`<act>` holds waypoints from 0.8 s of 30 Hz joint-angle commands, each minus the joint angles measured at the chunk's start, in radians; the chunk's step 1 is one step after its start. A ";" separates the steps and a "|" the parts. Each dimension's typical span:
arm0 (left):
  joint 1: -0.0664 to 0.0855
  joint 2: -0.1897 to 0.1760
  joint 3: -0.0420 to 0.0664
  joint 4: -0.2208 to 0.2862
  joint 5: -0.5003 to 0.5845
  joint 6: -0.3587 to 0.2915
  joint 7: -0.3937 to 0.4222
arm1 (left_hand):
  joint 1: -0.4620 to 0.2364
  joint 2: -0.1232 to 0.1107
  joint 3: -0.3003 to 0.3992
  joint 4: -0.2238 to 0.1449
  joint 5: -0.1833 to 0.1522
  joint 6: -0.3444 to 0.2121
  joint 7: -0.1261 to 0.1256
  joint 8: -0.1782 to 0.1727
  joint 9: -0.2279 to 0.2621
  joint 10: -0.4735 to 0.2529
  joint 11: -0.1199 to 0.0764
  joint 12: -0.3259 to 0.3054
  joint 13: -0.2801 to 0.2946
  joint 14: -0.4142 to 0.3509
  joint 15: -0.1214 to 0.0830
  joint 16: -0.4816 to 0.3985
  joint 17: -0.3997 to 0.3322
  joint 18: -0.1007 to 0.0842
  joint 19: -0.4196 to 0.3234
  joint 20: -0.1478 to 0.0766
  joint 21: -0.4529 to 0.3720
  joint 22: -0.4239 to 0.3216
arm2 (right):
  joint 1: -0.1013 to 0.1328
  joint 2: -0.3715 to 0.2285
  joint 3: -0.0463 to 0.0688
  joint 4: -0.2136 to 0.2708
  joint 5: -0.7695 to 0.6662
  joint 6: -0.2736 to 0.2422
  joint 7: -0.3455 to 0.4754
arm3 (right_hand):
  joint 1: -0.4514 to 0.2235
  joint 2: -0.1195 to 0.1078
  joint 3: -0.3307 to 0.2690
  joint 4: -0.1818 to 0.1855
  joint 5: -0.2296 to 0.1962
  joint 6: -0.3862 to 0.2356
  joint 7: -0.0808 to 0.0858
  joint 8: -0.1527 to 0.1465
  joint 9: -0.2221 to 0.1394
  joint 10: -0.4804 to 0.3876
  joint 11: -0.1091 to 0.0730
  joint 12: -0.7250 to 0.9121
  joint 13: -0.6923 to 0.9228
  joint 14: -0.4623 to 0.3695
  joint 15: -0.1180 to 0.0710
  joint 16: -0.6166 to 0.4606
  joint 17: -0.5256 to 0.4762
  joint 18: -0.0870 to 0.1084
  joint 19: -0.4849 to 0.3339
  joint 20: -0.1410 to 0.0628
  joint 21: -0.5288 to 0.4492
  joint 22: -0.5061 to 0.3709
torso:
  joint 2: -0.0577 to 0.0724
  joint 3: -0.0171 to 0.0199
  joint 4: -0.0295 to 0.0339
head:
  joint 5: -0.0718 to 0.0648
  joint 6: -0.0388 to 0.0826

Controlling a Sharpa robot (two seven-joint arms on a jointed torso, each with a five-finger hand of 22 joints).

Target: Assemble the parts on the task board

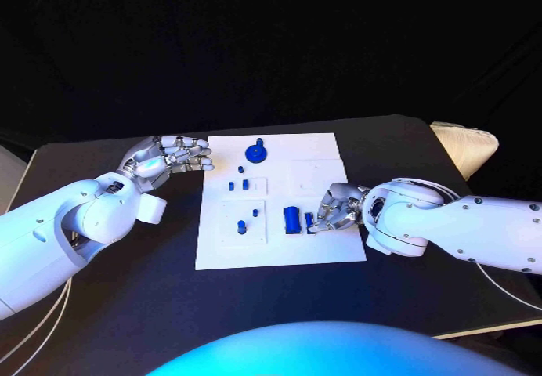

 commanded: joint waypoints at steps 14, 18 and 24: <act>-0.001 0.005 0.000 -0.001 -0.002 0.017 0.007 | -0.003 0.005 -0.003 0.006 0.002 0.001 0.007 0.001 -0.001 -0.004 0.001 -0.007 0.001 0.005 -0.001 -0.004 0.001 0.003 0.008 -0.002 -0.004 -0.001 | 0.007 -0.032 0.011 0.053 0.027 -0.106 0.090 | -0.043 -0.023 -0.037 0.032 0.115 0.015 -0.012 0.032 0.003 0.103 -0.008 0.009 0.260 0.106 -0.006 0.004 0.263 -0.006 0.097 -0.008 0.003 0.251 | -0.001 -0.0011 -0.0005 | 0.001 0.000; -0.001 0.006 0.000 -0.002 -0.002 0.017 0.008 | -0.003 0.005 -0.003 0.006 0.002 0.001 0.007 0.001 -0.001 -0.004 0.001 -0.007 0.001 0.005 -0.001 -0.004 0.001 0.003 0.008 -0.002 -0.004 -0.001 | 0.011 -0.032 0.013 0.061 0.027 -0.114 0.097 | -0.042 -0.024 -0.038 0.032 0.115 0.016 -0.013 0.034 0.004 0.103 -0.009 0.010 0.261 0.106 -0.007 0.004 0.263 -0.007 0.097 -0.009 0.004 0.251 | -0.001 -0.0009 0.0001 | 0.003 0.000; -0.001 0.008 0.000 -0.002 -0.002 0.014 0.011 | -0.003 0.005 -0.003 0.006 0.002 0.001 0.007 0.001 -0.001 -0.004 0.001 -0.007 0.001 0.005 -0.001 -0.004 0.001 0.003 0.008 -0.002 -0.004 -0.001 | 0.012 -0.028 0.015 0.061 0.034 -0.165 0.121 | -0.037 -0.025 -0.039 0.031 0.115 0.016 -0.014 0.038 0.006 0.103 -0.011 0.009 0.260 0.106 -0.009 0.004 0.263 -0.005 0.096 -0.010 -0.002 0.249 | -0.001 -0.0015 -0.0001 | 0.008 0.010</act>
